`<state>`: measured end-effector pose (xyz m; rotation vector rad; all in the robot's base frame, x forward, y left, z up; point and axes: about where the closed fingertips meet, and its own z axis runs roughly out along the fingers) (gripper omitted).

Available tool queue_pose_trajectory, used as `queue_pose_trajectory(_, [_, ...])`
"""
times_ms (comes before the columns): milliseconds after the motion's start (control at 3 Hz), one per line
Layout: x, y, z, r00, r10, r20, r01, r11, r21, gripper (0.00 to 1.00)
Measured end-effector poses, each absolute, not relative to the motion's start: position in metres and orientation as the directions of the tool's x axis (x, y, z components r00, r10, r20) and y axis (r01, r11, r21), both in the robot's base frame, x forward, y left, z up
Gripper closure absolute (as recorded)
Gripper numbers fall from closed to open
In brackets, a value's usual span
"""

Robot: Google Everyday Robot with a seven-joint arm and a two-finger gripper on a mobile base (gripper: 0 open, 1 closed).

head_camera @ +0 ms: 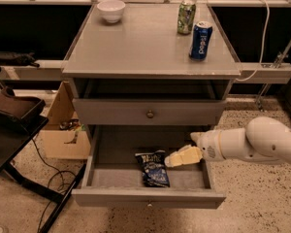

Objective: Place blue chip bag into middle drawer

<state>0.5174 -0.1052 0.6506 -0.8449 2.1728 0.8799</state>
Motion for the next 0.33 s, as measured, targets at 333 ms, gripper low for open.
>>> queue_pose_trajectory(333, [0.4765, -0.1231, 0.7216, -0.521, -0.411, -0.748, -0.797, 0.547, 0.255, 0.00])
